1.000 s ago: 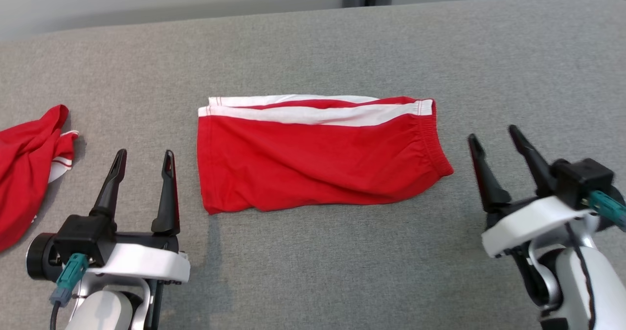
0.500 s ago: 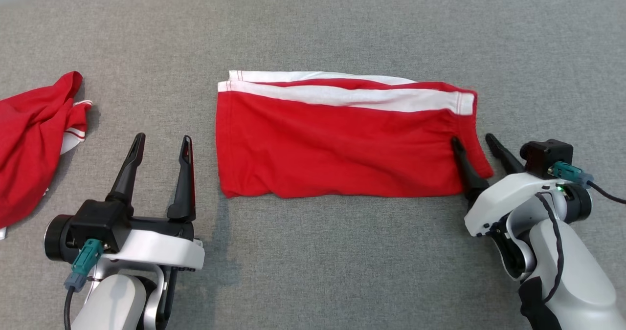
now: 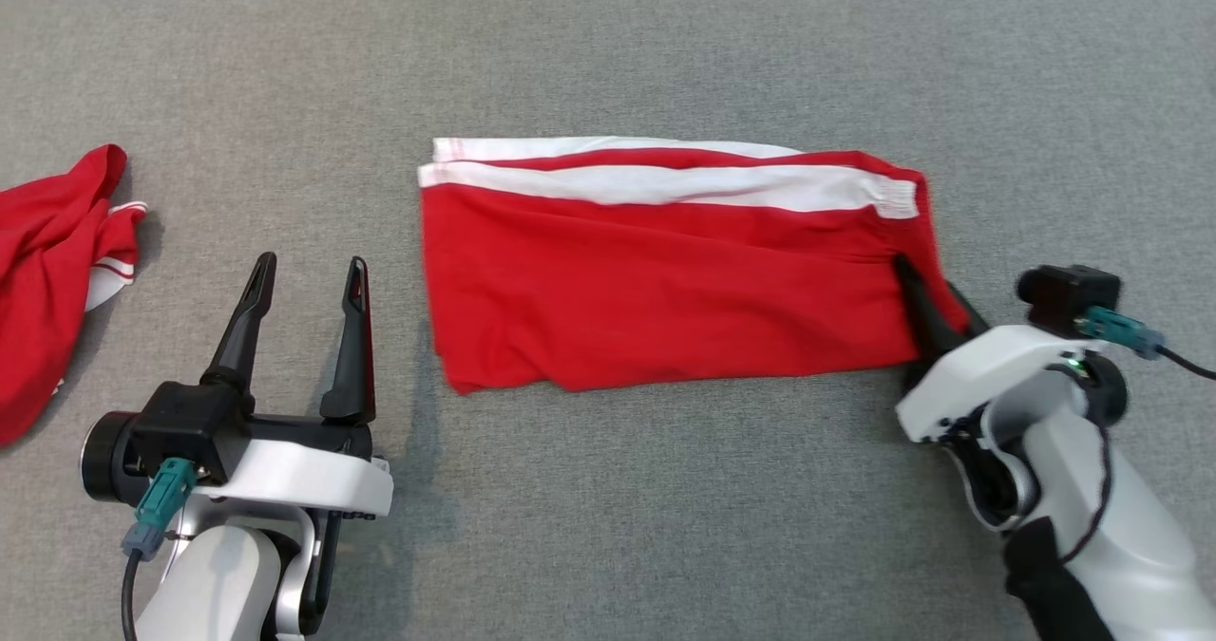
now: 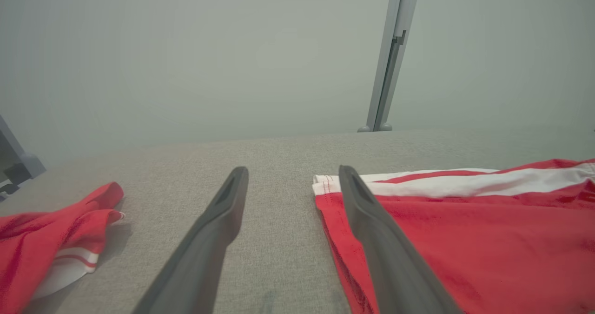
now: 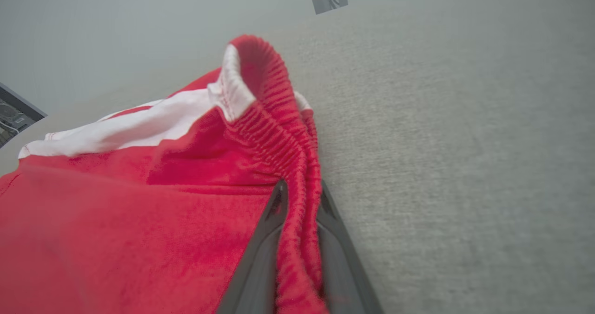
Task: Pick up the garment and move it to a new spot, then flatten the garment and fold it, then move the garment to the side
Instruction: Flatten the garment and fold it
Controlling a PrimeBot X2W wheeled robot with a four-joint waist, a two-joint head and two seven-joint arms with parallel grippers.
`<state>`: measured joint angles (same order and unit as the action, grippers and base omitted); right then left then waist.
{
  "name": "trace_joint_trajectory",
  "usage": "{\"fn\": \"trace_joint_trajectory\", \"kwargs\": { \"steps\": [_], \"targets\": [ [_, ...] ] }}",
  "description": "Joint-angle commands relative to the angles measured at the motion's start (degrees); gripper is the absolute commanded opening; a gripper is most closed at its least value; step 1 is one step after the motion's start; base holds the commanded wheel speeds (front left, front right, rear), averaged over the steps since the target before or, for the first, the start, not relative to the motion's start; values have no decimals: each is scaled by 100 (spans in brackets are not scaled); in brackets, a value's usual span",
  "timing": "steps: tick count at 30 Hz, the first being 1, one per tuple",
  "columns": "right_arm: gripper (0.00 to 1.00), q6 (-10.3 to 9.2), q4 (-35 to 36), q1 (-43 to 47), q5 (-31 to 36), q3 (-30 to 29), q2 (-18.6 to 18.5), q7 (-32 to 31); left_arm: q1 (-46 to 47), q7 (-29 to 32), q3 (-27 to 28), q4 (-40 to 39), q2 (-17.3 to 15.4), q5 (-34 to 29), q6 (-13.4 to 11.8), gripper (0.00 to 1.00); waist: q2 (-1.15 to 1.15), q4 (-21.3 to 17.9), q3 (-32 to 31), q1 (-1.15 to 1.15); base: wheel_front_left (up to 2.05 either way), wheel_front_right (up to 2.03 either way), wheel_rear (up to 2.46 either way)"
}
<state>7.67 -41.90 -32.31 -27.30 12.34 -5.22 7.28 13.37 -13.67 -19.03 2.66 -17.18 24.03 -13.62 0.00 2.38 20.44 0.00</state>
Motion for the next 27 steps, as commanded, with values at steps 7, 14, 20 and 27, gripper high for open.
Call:
{"fn": "trace_joint_trajectory", "kwargs": {
  "steps": [7, 14, 20, 27],
  "targets": [
    [0, -33, -150, 443, -320, -529, -709, 224, 17, -14, 9, -58, -64, 10, -46, 100, 0, -156, -66, 0, 0, 0, 0],
    [0, -18, 279, 306, -496, -720, -715, 17, -44, 24, 7, -113, -106, 24, -85, 100, 0, -307, -117, 0, 0, 0, 0],
    [0, -20, 1167, 127, -629, -399, -463, -469, -50, 66, -33, -137, -123, 23, -100, 100, 0, -349, -171, 0, 0, 0, 0],
    [0, -18, 2041, -85, -276, 358, -26, -1000, 14, 76, -117, -135, -58, 48, -85, 100, 0, -166, -209, 0, 0, 0, 0]
  ]
}}
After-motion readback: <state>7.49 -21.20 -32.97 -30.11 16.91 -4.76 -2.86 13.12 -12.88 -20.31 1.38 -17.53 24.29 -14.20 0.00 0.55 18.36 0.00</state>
